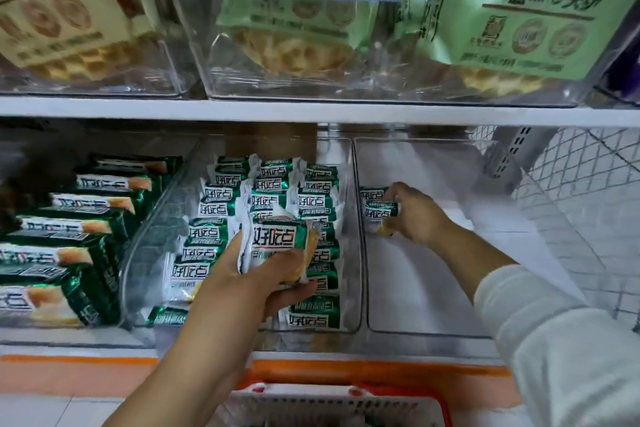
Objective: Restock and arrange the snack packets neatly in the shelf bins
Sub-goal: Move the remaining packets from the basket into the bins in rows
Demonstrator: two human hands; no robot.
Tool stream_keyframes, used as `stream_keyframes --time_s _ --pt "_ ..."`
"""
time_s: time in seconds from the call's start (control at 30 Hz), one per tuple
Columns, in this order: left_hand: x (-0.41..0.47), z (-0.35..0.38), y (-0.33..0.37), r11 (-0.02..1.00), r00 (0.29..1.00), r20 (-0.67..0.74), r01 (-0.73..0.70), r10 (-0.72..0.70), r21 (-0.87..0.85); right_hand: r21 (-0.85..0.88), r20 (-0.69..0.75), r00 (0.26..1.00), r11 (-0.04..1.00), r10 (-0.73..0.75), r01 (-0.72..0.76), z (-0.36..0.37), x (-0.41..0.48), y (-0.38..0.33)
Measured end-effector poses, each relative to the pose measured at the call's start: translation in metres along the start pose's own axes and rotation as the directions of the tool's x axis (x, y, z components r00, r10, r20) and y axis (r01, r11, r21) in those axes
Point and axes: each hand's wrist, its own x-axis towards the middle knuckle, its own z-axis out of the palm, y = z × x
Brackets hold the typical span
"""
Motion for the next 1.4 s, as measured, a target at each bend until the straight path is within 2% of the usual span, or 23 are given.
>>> stream_keyframes --time_s 0.17,0.33,0.4,0.5,0.6,0.67,0.77,0.87,0.97,1.17,1.3,1.4 --pt "0.008 -0.01 0.0 1.0 1.0 0.016 -0.003 0.002 0.023 0.141 -0.175 0.98 0.987 0.095 -0.07 0.014 0.006 -0.002" --pt "0.002 -0.009 0.005 1.0 0.999 0.041 -0.005 0.005 0.01 0.21 -0.185 0.96 0.963 0.211 -0.171 0.011 -0.007 -0.007" --pt "0.0 -0.009 0.007 0.999 0.998 0.063 0.031 -0.028 -0.041 0.245 -0.269 0.943 0.961 0.195 -0.129 -0.002 -0.022 -0.018" --pt "-0.006 -0.008 0.011 0.988 0.988 0.125 0.105 -0.091 -0.111 0.312 -0.369 0.928 0.947 0.05 0.073 -0.023 -0.068 -0.05" --pt "-0.018 -0.009 0.014 0.981 0.971 0.192 0.164 -0.142 -0.106 0.499 -0.253 0.967 0.853 -0.028 0.155 -0.037 -0.132 -0.089" --pt "-0.025 -0.011 0.013 0.978 0.956 0.252 0.182 -0.152 -0.099 0.6 -0.132 0.991 0.792 -0.035 0.108 -0.041 -0.169 -0.109" --pt "-0.039 -0.012 0.01 0.976 0.921 0.351 0.207 -0.171 -0.068 0.651 0.0 1.0 0.759 0.011 -0.009 -0.036 -0.203 -0.125" --pt "-0.05 -0.012 0.005 0.964 0.892 0.399 0.258 -0.214 -0.059 0.756 -0.013 0.996 0.652 0.091 -0.05 -0.028 -0.22 -0.124" --pt "-0.054 -0.014 0.005 0.964 0.897 0.383 0.259 -0.219 -0.054 0.837 -0.007 0.987 0.541 0.161 -0.082 -0.029 -0.227 -0.116" --pt "-0.034 -0.023 0.004 0.965 0.968 0.175 0.206 -0.178 -0.163 0.941 0.019 0.98 0.328 0.2 -0.085 -0.037 -0.217 -0.106" --pt "-0.033 -0.01 -0.002 0.97 0.97 0.2 0.175 -0.14 -0.169 0.963 0.034 0.986 0.258 0.16 -0.075 -0.036 -0.209 -0.108" --pt "-0.037 0.001 -0.002 0.992 0.968 0.241 0.096 -0.073 -0.086 0.952 0.066 0.985 0.285 0.157 -0.109 -0.031 -0.203 -0.109"
